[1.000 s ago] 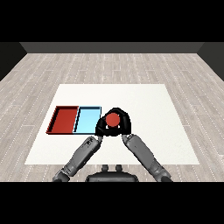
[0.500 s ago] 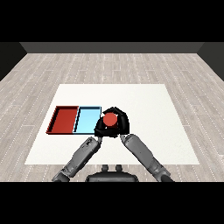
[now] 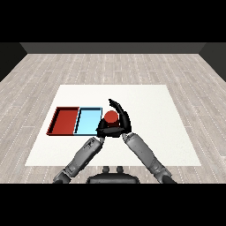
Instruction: Pick the red can and put it in the red box
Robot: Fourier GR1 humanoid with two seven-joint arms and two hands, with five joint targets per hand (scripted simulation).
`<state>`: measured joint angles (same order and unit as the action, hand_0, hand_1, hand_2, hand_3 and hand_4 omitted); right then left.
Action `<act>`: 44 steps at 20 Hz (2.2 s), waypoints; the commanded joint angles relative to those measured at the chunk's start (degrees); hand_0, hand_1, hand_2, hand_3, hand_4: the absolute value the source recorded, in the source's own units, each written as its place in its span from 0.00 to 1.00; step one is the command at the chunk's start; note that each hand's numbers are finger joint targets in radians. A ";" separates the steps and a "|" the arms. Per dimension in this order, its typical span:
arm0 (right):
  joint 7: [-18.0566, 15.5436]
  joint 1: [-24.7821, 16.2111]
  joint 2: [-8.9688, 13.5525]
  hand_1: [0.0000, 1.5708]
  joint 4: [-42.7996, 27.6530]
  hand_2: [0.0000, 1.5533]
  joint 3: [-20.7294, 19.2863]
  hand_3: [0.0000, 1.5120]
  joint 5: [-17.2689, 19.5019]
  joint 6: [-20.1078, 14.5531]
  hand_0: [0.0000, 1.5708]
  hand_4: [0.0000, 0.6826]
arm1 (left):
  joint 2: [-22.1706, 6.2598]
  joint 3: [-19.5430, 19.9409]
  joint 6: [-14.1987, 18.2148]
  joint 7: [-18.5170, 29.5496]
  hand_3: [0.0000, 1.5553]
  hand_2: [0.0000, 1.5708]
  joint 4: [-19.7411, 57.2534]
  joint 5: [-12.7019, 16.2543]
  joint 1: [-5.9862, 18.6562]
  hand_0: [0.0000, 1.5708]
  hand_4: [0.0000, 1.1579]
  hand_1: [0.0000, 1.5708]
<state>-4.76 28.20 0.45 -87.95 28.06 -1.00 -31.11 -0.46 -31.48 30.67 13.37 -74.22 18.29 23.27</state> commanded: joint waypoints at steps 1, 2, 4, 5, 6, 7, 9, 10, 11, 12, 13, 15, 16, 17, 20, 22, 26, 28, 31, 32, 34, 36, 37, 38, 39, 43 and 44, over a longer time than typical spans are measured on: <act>3.06 -1.80 -0.43 0.00 -3.83 0.00 -1.57 0.00 2.21 -0.71 0.00 0.00 | 0.44 0.72 -0.01 -1.01 0.97 1.00 0.68 1.01 3.18 1.00 0.98 1.00; -0.91 -4.42 -0.43 0.00 -2.53 0.00 -1.98 0.00 1.75 0.91 0.00 0.00 | 0.44 -1.22 -0.71 2.99 0.97 1.00 -0.07 0.42 -1.94 1.00 0.98 1.00; -1.49 -3.59 -0.44 0.00 -2.10 0.00 -0.81 0.00 0.24 -1.18 0.00 0.00 | 0.45 0.22 0.16 -2.67 0.96 1.00 -5.06 -2.84 -1.55 1.00 0.98 1.00; -1.20 -4.17 -0.44 0.00 -1.27 0.00 -3.39 0.00 1.84 1.87 0.00 0.00 | 0.45 3.02 -2.16 -2.87 0.96 1.00 -1.74 -1.75 0.97 1.00 0.98 1.00; 4.31 -2.24 -0.45 0.00 -5.06 0.00 -3.00 0.00 2.78 0.17 0.00 0.00 | 0.45 -2.01 1.79 0.16 0.96 1.00 -2.22 -0.32 -0.75 1.00 0.98 1.00; 5.36 -5.96 1.00 0.00 -7.56 0.00 -0.19 0.00 5.97 0.93 0.00 0.00 | 0.45 -0.67 -1.09 4.67 0.96 1.00 1.19 -0.03 -1.79 1.00 0.98 1.00; 1.92 -1.58 -0.44 0.00 -2.41 0.00 0.13 0.00 3.41 -2.00 0.00 0.00 | 0.45 1.64 -2.09 1.53 0.96 1.00 0.26 -0.82 0.07 1.00 0.98 1.00; 1.45 -6.39 0.09 0.00 -7.80 0.00 -3.87 0.00 2.99 3.72 0.00 0.00 | 0.45 1.85 -2.86 2.56 0.96 1.00 0.85 -0.24 -0.14 1.00 0.98 1.00; -1.97 -3.96 0.69 0.00 -4.06 0.00 -7.76 0.00 0.42 5.91 0.00 0.00 | -0.26 3.18 -1.69 -2.47 0.96 1.00 -2.92 -2.94 -0.27 1.00 0.98 1.00; -1.80 -2.84 -0.43 0.00 -2.14 0.00 -5.43 0.00 -0.22 1.40 0.00 0.00 | -0.76 3.07 -2.46 -2.81 0.95 1.00 -6.13 -3.13 -1.96 1.00 0.98 1.00; 4.44 -2.12 -0.43 0.00 -6.44 0.00 -6.08 0.00 2.91 2.35 0.00 0.00 | 0.44 3.84 -3.33 -1.30 0.95 1.00 -1.24 -3.82 -0.54 1.00 0.98 1.00; 3.03 -7.38 2.26 0.00 -14.10 0.00 -8.47 0.00 0.51 4.14 0.00 0.00 | 0.26 3.28 -3.07 -0.19 0.95 1.00 -2.74 -4.30 -2.92 1.00 0.98 1.00; 2.90 -7.16 1.71 0.00 -12.77 0.00 -9.18 0.00 0.33 5.35 0.00 0.00 | -0.15 2.91 -1.11 -5.19 0.95 1.00 -7.36 -6.32 -2.20 1.00 0.98 1.00; -1.18 -7.30 3.24 0.00 -11.87 0.00 -12.29 0.00 -2.39 8.21 0.00 0.00 | 0.43 2.38 -1.46 0.51 0.94 1.00 -1.58 -4.24 -2.41 1.00 0.98 1.00; 1.26 -12.85 5.90 0.00 -21.42 0.00 -12.45 0.00 -2.35 8.25 0.00 0.00 | 0.25 7.05 -2.62 -3.14 0.95 1.00 -0.51 -5.88 2.09 1.00 0.98 1.00; -2.19 -17.47 8.25 0.00 -21.98 0.00 -15.32 0.00 -5.15 11.39 0.00 0.00 | -1.06 7.15 -1.96 -1.53 0.94 1.00 -2.12 -7.51 -0.51 1.00 0.99 1.00; -4.16 -27.19 9.97 0.00 -26.06 0.00 -17.32 0.00 -6.71 12.71 0.00 0.00 | -6.71 11.63 -5.54 -3.24 0.94 1.00 -5.04 -6.04 -1.59 1.00 0.99 1.00; -4.43 -27.97 12.81 0.00 -25.18 0.00 -22.17 0.00 -8.95 14.68 0.00 0.00 | -9.67 13.19 -3.05 -7.32 0.93 0.99 -6.79 -7.69 -0.34 1.00 0.98 1.00; -3.65 -29.59 12.26 0.00 -25.45 0.00 -23.47 0.00 -9.27 13.88 0.00 0.00 | -14.50 18.37 -5.99 -7.84 0.94 1.00 -2.61 -6.33 0.00 1.00 0.97 1.00; -7.61 -32.87 12.76 0.00 -25.03 0.00 -23.59 0.00 -9.63 16.04 0.00 0.00 | -15.90 18.92 -6.01 -8.49 0.94 1.00 -4.32 -6.16 -2.45 1.00 0.97 1.00; -9.31 -35.95 12.29 0.00 -24.93 0.00 -23.75 0.00 -9.64 16.34 0.00 0.00 | -17.93 20.98 -4.68 -11.53 0.96 1.00 0.22 -8.00 2.18 1.00 0.97 1.00; -8.84 -33.54 13.02 0.00 -22.50 0.00 -26.56 0.00 -11.72 17.27 0.00 0.00 | -21.98 22.95 -6.52 -10.25 0.95 1.00 5.34 -8.92 1.60 1.00 0.97 1.00; -9.58 -32.32 12.04 0.00 -20.59 0.00 -25.57 0.00 -10.01 16.36 0.00 0.00 | -23.15 23.90 -7.21 -10.89 0.94 0.99 7.99 -9.09 2.86 1.00 0.98 1.00; -9.52 -29.27 12.68 0.00 -17.01 0.00 -26.62 0.00 -9.81 16.83 0.00 0.00 | -24.49 24.49 -7.94 -10.87 0.95 0.99 7.74 -9.08 1.57 1.00 0.98 1.00; -9.21 -33.51 12.83 0.00 -21.04 0.00 -25.78 0.00 -10.05 17.16 0.00 0.00 | -26.40 25.79 -6.41 -14.26 0.95 0.99 10.13 -9.87 3.74 1.00 0.98 1.00; -7.96 -32.55 11.04 0.00 -20.98 0.00 -23.87 0.00 -8.49 15.65 0.00 0.00 | -29.47 27.98 -5.86 -12.02 0.95 0.99 20.47 -12.74 4.62 1.00 0.93 1.00; -8.66 -31.64 10.69 0.00 -19.74 0.00 -24.37 0.00 -9.67 16.47 0.00 0.00 | -30.68 29.57 -9.05 -7.89 0.95 0.99 23.79 -11.48 2.81 1.00 0.92 1.00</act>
<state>-12.78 -3.95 12.19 -109.01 3.34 -10.43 -14.97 -27.25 -4.98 23.60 2.67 -59.23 7.82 25.66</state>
